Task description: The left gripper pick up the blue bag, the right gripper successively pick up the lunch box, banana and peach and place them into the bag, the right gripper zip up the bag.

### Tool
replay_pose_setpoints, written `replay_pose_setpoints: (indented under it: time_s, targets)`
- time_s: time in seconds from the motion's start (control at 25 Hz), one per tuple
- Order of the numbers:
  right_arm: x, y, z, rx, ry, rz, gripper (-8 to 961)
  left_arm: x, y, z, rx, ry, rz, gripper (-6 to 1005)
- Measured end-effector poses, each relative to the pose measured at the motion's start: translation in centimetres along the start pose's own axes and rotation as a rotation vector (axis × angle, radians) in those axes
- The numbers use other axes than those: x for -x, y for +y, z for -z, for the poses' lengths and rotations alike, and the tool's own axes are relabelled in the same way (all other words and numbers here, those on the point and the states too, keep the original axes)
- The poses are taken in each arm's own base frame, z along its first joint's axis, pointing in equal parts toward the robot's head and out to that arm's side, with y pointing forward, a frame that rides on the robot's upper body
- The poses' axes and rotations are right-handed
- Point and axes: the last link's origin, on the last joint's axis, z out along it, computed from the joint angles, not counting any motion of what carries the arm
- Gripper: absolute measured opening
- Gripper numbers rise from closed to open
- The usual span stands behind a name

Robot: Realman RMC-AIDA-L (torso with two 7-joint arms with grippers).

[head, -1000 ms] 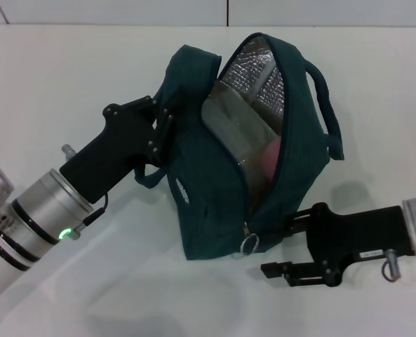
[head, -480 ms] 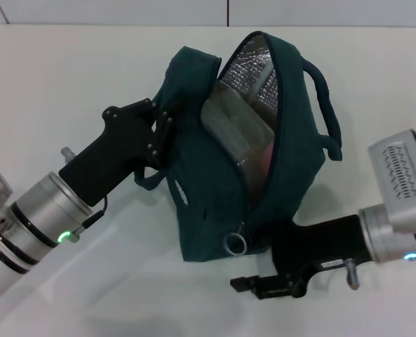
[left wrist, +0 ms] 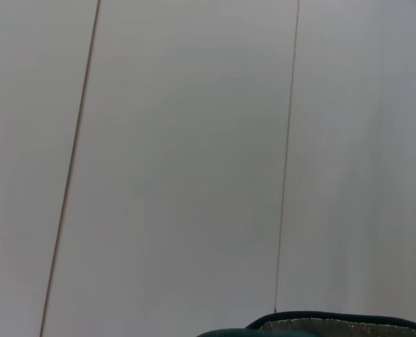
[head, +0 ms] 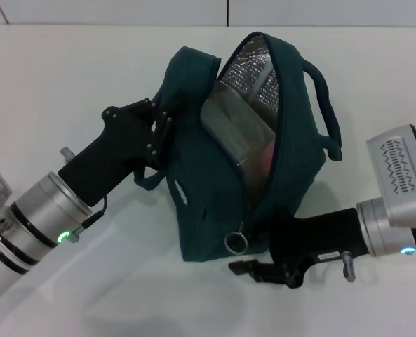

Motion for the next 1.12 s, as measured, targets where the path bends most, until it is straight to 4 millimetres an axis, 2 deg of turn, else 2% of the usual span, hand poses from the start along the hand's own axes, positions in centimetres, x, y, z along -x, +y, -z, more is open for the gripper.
replay_pose_setpoints:
  time_s: [0.16, 0.36, 0.48, 0.88, 1.12]
  targets:
    - [-0.16, -0.46, 0.06, -0.036, 0.002, -0.008, 448, -0.01, -0.02, 0.01, -0.001, 0.0, -0.001, 38]
    - [-0.23, -0.65, 0.28, -0.045, 0.008, 0.004, 233, -0.01, -0.08, 0.02, -0.004, 0.0, -0.002, 38]
    - [-0.22, -0.57, 0.3, -0.042, 0.005, 0.041, 57, -0.01, -0.11, -0.01, -0.004, -0.001, -0.031, 39]
    - [0.3, -0.21, 0.41, -0.031, -0.031, 0.123, 28, -0.24, 0.21, 0.32, 0.005, 0.022, -0.06, 69]
    - [0.65, -0.28, 0.64, -0.035, -0.037, 0.164, 26, -0.54, 0.5, 0.74, 0.012, 0.049, -0.029, 283]
